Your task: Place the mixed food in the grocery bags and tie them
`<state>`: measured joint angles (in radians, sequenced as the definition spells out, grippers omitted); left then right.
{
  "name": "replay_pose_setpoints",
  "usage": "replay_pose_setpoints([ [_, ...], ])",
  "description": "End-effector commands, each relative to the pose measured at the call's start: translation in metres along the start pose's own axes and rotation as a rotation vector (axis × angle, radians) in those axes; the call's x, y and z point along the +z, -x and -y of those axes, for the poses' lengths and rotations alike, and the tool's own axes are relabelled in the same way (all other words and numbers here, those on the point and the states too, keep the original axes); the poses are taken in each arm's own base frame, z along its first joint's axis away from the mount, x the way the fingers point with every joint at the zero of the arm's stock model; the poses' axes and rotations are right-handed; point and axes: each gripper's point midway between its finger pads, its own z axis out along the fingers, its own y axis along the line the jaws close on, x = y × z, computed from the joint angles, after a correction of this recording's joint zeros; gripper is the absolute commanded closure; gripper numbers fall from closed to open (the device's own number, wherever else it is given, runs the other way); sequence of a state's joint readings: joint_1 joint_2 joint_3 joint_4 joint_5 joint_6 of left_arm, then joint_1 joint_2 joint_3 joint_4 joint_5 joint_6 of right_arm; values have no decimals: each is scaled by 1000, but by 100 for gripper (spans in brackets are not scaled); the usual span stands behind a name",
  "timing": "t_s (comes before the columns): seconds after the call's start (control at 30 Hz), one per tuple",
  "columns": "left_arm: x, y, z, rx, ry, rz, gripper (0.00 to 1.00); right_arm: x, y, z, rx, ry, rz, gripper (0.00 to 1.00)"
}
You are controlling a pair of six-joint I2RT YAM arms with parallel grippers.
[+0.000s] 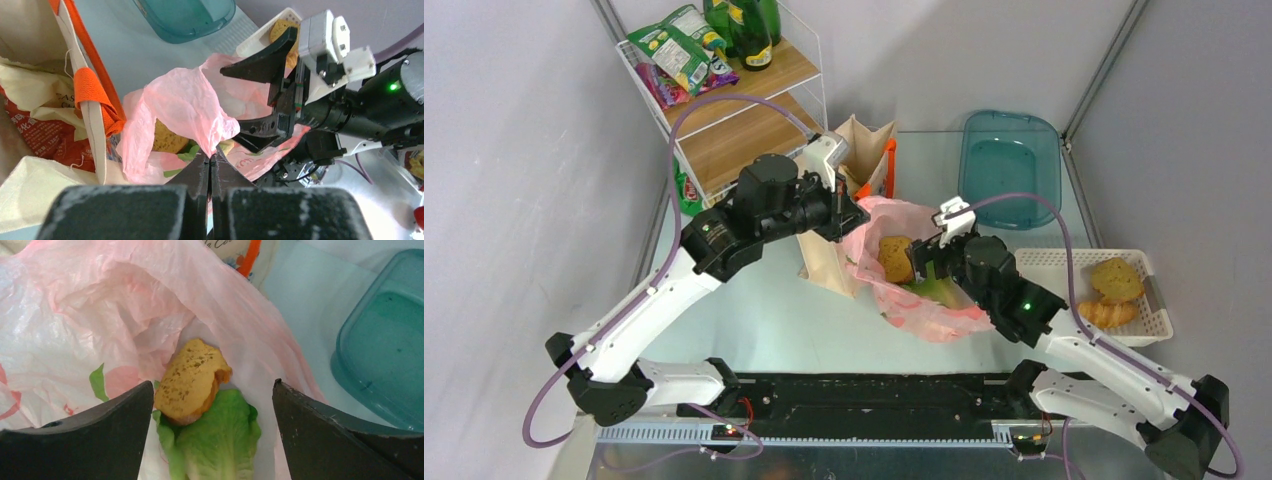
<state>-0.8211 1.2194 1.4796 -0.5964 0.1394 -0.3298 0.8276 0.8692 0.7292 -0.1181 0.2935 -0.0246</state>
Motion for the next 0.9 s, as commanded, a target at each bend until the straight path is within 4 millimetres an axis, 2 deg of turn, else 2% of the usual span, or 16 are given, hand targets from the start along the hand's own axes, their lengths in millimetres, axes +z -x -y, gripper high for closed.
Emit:
replay_pose_setpoints([
  [0.0,0,-7,4,45,-48,-24,100,-13,38,13,87,-67,115,9],
  [0.13,4,-11,2,63,-46,-36,100,-37,49,31,202,-101,125,9],
  [0.17,6,-12,2,63,-47,-39,100,-45,54,44,260,-140,141,9],
  [0.23,8,-12,2,64,-50,-39,100,-60,47,67,333,-214,121,10],
  [0.27,8,-13,3,64,-57,-42,100,-71,49,85,374,-273,147,10],
  [0.3,8,-13,4,65,-64,-44,100,-76,43,92,423,-306,134,9],
  [0.33,9,-14,4,68,-65,-46,100,-88,43,110,464,-378,161,9],
  [0.37,9,-14,3,70,-63,-47,100,-94,34,118,525,-426,147,6],
  [0.4,9,-13,3,75,-59,-44,100,-109,29,142,579,-548,177,5],
  [0.43,9,-12,2,77,-52,-40,100,-118,19,151,656,-617,170,3],
  [0.47,8,-11,1,80,-50,-36,100,-136,9,176,710,-770,196,2],
  [0.5,7,-10,1,81,-44,-32,100,-146,-3,184,790,-857,190,4],
  [0.53,5,-9,0,83,-42,-27,100,-161,-14,204,823,-988,192,4],
  [0.6,4,-12,-2,91,-33,-27,100,-181,-41,227,910,-1195,150,3],
  [0.73,5,-18,-7,118,-28,-23,100,-210,-90,257,1043,-1502,35,1],
  [0.87,8,-25,-6,136,-48,-28,100,-227,-122,278,1090,-1654,-32,1],
])
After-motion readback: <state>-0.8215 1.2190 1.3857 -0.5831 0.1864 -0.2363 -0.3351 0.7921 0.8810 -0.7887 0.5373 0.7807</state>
